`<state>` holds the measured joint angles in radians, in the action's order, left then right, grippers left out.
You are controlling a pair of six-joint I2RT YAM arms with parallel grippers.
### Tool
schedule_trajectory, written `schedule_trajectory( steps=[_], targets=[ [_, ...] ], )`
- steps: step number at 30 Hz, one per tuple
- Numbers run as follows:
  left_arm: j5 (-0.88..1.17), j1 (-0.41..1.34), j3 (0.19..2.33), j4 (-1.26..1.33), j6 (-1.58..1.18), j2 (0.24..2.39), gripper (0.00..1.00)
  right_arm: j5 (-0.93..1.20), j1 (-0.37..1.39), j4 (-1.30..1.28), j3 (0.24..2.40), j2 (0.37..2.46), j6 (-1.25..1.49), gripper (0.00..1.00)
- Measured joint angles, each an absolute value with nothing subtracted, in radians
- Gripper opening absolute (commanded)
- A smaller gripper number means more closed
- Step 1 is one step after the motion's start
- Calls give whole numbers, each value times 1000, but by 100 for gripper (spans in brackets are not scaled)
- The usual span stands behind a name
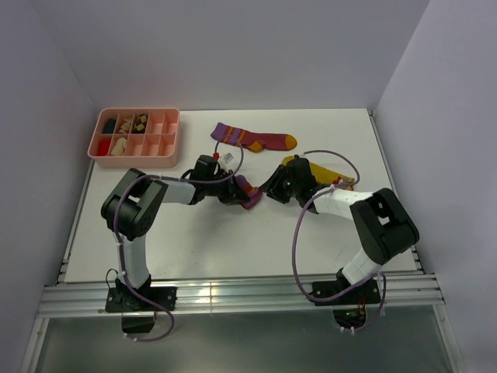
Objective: Roll the socks
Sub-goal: Roll the sock at the center of the board.
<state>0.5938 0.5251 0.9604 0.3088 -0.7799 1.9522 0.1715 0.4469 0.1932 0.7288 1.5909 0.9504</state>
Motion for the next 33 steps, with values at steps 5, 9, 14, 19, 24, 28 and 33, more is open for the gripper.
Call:
schedule_trajectory(
  steps=[5, 9, 14, 19, 24, 28, 33],
  targets=[
    [643, 507, 960, 294, -858, 1963, 1, 197, 447, 285, 699, 1633, 958, 51],
    [665, 502, 961, 289, -905, 1975, 1, 215, 447, 339, 699, 1667, 958, 51],
    [678, 497, 968, 282, -938, 1987, 1, 234, 447, 382, 699, 1709, 968, 51],
    [687, 496, 971, 279, -950, 1993, 1, 242, 453, 382, 703, 1739, 974, 49],
    [690, 495, 972, 281, -963, 1996, 1, 259, 454, 372, 728, 1765, 976, 21],
    [690, 494, 974, 278, -957, 1997, 2, 255, 455, 290, 777, 1770, 963, 0],
    [648, 500, 981, 244, -898, 1976, 20, 227, 463, 44, 926, 1789, 913, 0]
  ],
)
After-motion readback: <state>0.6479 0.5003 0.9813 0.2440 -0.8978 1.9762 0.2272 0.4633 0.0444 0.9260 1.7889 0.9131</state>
